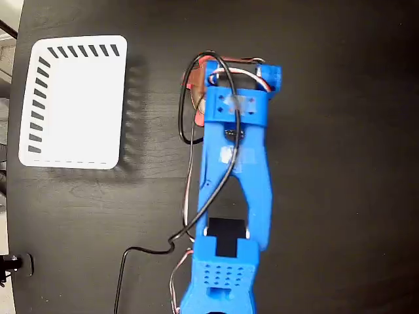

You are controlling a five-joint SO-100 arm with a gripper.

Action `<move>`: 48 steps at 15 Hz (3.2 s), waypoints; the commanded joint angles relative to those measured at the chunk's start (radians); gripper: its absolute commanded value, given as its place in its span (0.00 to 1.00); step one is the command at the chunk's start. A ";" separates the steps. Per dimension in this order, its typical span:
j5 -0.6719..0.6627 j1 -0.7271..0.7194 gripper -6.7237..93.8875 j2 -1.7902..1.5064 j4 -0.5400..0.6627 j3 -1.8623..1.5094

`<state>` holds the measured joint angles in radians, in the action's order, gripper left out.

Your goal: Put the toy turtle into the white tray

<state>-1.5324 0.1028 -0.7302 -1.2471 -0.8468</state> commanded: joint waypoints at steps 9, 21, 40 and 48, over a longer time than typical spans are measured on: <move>0.021 -0.017 0.12 -0.049 0.034 0.012; 0.449 -0.086 0.05 -0.497 -0.155 -0.069; 0.853 -0.583 0.06 -0.621 0.031 -0.170; 0.882 -0.615 0.06 -0.360 -0.041 -0.012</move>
<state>-0.6473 -0.4909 -1.0677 -1.2425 -0.9649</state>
